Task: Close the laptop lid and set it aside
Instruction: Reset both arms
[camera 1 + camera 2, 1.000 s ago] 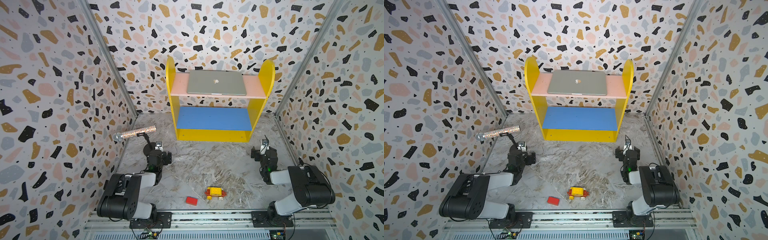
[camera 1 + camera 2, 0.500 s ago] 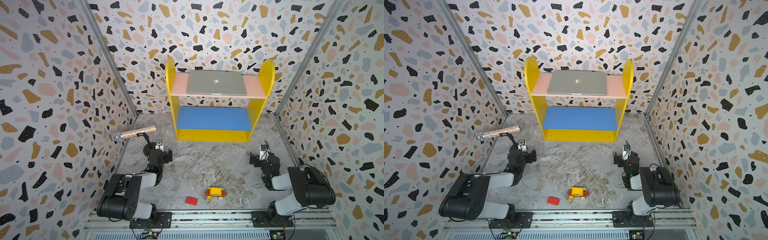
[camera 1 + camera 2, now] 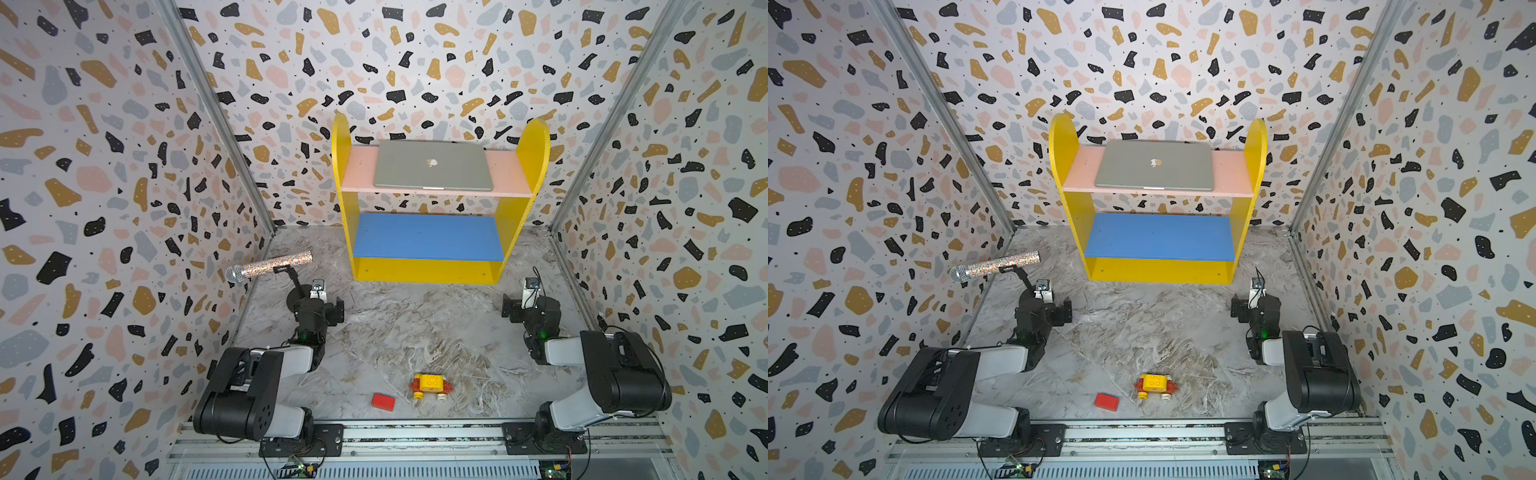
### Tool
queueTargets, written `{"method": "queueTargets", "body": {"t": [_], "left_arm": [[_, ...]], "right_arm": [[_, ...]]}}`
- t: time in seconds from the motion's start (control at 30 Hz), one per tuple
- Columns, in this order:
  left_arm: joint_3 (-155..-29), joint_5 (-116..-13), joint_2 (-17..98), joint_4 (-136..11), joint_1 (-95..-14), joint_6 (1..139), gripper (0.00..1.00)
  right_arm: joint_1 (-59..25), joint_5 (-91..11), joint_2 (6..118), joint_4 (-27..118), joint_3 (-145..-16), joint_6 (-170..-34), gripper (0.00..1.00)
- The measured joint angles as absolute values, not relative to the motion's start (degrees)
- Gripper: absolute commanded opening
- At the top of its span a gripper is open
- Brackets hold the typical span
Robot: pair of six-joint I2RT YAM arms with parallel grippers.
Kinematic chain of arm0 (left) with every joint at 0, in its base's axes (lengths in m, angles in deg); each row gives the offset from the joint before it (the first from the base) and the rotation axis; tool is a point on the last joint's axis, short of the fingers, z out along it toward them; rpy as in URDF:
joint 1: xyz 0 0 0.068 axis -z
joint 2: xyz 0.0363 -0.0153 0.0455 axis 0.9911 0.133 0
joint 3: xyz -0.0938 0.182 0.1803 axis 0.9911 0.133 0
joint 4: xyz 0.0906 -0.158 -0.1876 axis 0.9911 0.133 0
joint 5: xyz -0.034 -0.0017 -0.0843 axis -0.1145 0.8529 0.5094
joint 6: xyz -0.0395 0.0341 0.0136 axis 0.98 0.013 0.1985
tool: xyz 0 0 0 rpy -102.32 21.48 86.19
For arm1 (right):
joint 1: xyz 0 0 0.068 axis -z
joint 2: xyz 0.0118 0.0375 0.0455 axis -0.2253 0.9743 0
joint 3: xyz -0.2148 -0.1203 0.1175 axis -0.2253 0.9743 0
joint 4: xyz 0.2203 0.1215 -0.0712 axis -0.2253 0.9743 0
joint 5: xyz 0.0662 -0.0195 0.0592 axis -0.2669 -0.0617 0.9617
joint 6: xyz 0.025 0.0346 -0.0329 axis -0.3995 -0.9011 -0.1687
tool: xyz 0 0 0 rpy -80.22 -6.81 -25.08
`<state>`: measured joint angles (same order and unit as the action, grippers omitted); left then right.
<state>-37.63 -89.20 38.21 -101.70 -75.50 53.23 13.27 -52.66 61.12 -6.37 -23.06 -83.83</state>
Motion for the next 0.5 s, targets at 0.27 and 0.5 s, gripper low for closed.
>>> {"method": "queueTargets", "body": {"t": [0.27, 0.5], "left_arm": [[-37.6, -87.6, 38.2, -101.7, -76.4, 53.2, 0.99], [-37.6, -80.8, 38.2, -101.7, -78.8, 52.6, 0.99]], "right_arm": [[13.3, -52.7, 61.1, -4.7, -23.1, -83.8, 1.0], [13.2, -52.6, 61.1, -3.6, -23.5, -83.8, 1.0]]}}
